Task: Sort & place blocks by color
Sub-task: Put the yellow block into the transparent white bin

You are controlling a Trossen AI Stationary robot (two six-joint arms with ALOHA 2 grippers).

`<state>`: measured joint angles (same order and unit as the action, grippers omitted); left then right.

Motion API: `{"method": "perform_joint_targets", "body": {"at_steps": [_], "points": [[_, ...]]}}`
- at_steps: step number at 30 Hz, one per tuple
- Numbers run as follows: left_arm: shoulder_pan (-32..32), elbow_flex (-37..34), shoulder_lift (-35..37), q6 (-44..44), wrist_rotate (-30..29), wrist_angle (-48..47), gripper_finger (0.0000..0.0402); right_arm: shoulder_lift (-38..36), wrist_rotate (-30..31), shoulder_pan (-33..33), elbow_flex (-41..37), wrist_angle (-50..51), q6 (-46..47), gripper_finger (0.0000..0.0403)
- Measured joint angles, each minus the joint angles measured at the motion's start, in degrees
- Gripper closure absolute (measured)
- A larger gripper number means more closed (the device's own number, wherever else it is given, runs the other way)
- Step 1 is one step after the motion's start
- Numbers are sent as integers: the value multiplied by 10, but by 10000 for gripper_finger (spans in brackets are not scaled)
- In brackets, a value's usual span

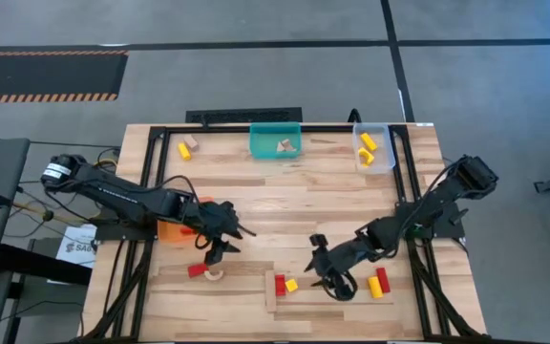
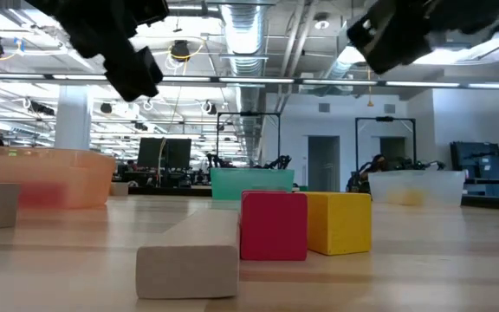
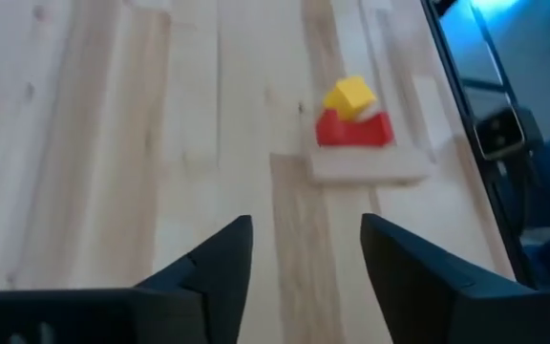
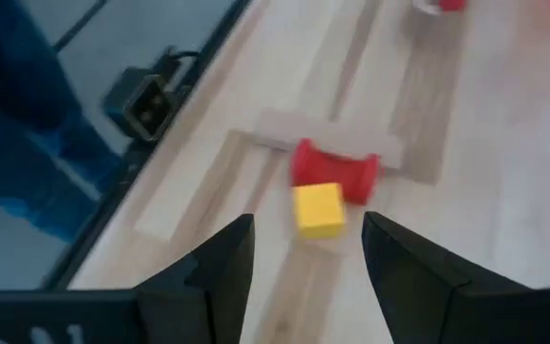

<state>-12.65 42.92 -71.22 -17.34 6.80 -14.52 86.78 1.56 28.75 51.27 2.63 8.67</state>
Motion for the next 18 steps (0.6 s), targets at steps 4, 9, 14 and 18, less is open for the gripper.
{"method": "perform_joint_targets", "body": {"at_steps": [4, 9, 14, 18], "points": [[-31, 0, 0, -22, -18, -19, 198, 18, 1, -21, 1, -39, 2, 182], [-61, 0, 0, -47, -50, -26, 179, 68, -18, -23, 15, -60, -6, 149], [-76, 0, 0, -70, -73, -43, 167, 124, -36, -14, 58, -57, -53, 117], [-79, 0, 0, -79, -76, -54, 166, 168, -28, -11, 81, -54, -75, 104]]}}
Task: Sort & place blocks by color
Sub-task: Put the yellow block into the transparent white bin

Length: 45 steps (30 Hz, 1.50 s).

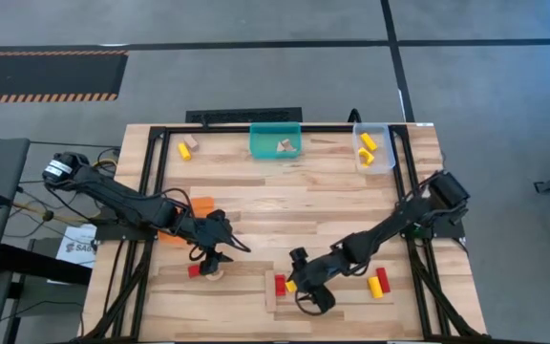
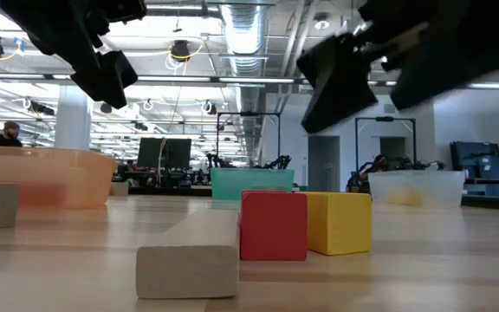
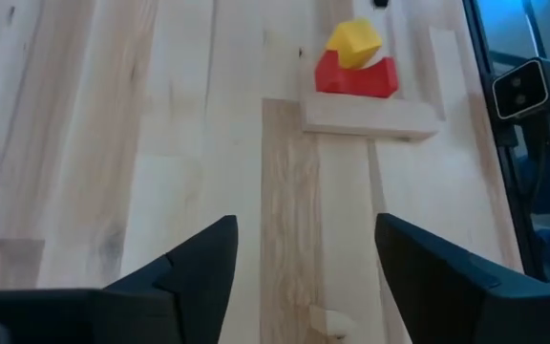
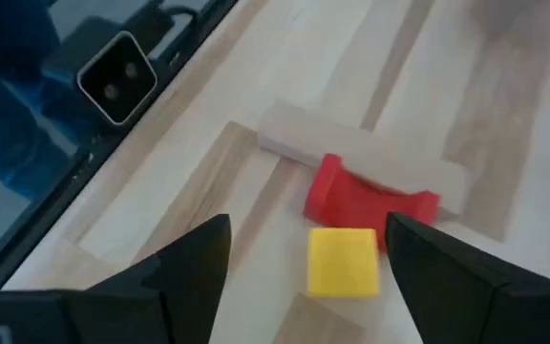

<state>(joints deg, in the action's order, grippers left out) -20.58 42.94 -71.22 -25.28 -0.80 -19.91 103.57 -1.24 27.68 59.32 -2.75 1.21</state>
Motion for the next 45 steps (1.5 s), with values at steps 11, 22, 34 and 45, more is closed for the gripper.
{"method": "perform_joint_targets", "body": {"at_steps": [11, 22, 34, 45], "points": [[-2, 0, 0, -9, -1, -1, 166, 46, 48, -7, 6, 2, 27, 106], [-2, 0, 0, -7, -1, -4, 166, 98, 58, 0, 8, -33, 39, 109], [-2, 0, 0, -10, -1, -23, 166, 60, 54, -10, 5, 11, 54, 278], [0, 0, 0, -11, 4, -25, 166, -147, 120, -107, 1, 284, 53, 278]]}}
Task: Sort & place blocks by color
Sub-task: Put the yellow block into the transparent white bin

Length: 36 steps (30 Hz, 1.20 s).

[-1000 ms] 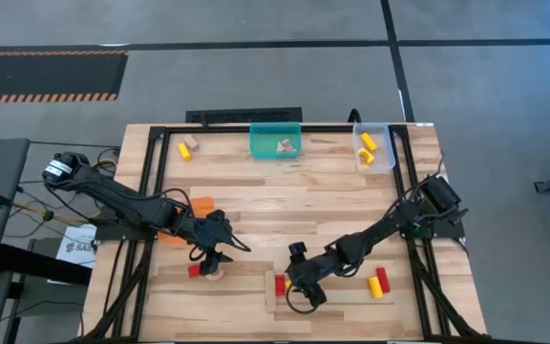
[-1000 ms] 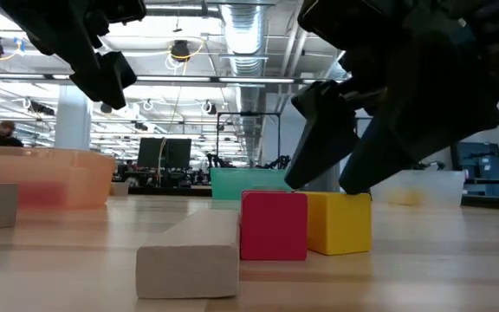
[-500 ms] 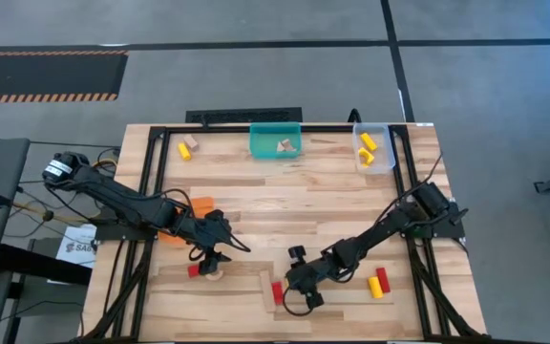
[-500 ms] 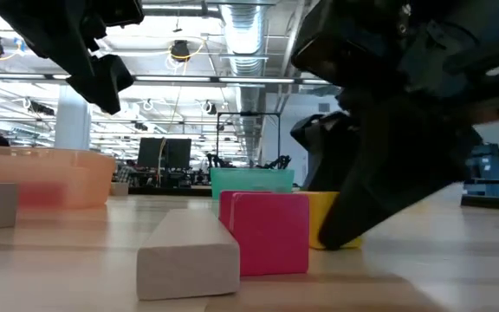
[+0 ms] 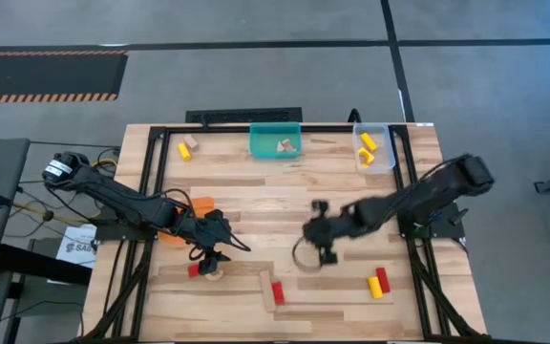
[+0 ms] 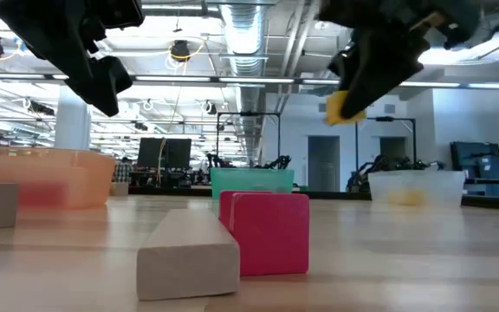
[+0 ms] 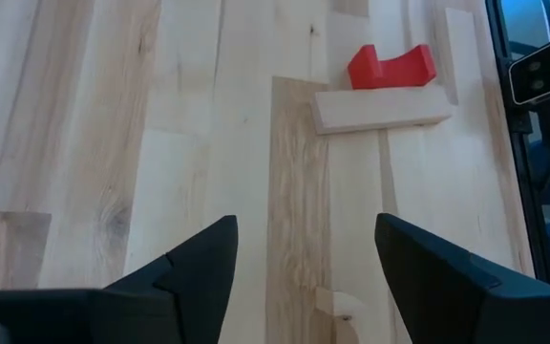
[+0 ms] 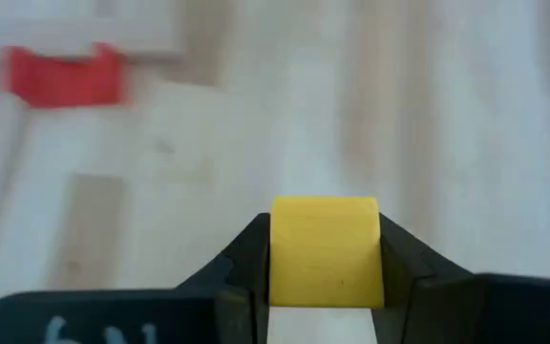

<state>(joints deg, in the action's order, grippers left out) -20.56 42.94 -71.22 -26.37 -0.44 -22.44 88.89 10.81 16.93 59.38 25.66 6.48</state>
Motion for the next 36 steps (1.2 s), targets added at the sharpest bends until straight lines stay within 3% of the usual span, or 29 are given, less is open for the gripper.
{"method": "perform_joint_targets", "body": {"at_steps": [9, 17, 22, 27, 30, 36], "points": [[4, 0, 20, -52, -19, -1, 166, -214, 14, -229, -89, 157, 33, 278], [29, 0, 38, -60, -139, 39, 166, -332, 24, -469, -137, 203, 37, 278], [112, 0, 36, -21, -151, 131, 166, -329, 30, -592, -138, 181, 37, 278], [208, 0, 36, -10, -140, 224, 166, -287, 29, -672, -138, 126, 22, 278], [253, 0, 36, -26, -132, 266, 166, -256, 28, -703, -138, 113, 2, 278], [295, 0, 36, -57, -119, 305, 166, -212, 24, -707, -137, 113, -44, 278]]}}
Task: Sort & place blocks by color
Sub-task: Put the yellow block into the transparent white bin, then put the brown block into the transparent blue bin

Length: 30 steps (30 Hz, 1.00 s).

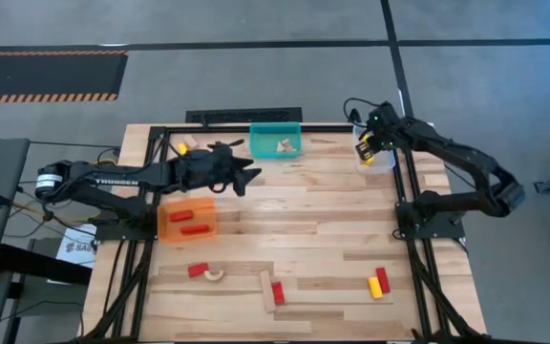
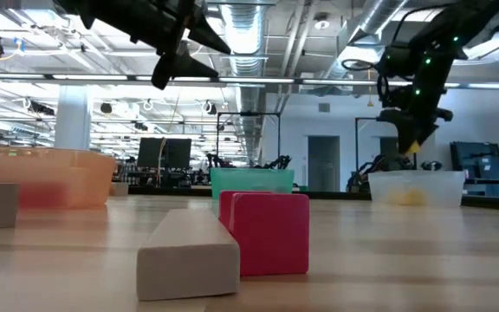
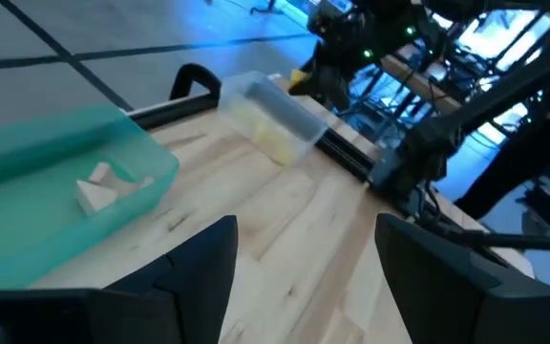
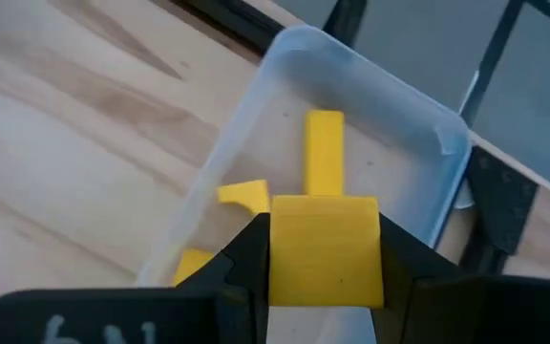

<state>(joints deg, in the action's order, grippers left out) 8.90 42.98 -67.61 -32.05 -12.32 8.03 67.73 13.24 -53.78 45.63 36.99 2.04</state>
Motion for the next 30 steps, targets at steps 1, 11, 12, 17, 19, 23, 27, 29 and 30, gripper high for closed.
{"method": "perform_joint_targets", "body": {"at_steps": [1, 11, 12, 17, 19, 23, 27, 29, 30], "points": [[2, 0, 0, -2, -1, 0, 166, 5, 3, -1, 0, -2, -3, 278], [6, 0, 0, 40, 8, -6, 166, 45, 67, 6, 1, -26, 13, 196], [6, 0, 0, 47, 16, -10, 166, 47, 72, 7, 1, -26, 14, 179], [6, 0, 0, 76, 58, -33, 166, 47, 78, 9, 0, -34, 26, 138], [6, 0, 0, 90, 77, -45, 166, 47, 78, 9, 3, -29, 30, 136], [6, 0, 0, 132, 114, -74, 166, 46, 50, 17, 29, 22, 66, 135], [6, 0, 0, 185, 148, -128, 166, 45, -63, 52, 53, 68, 125, 134], [6, 0, 0, 220, 185, -152, 166, 41, -123, 87, 54, 80, 162, 134], [6, 0, 0, 241, 208, -162, 166, 38, -141, 112, 54, 85, 179, 134]]}}
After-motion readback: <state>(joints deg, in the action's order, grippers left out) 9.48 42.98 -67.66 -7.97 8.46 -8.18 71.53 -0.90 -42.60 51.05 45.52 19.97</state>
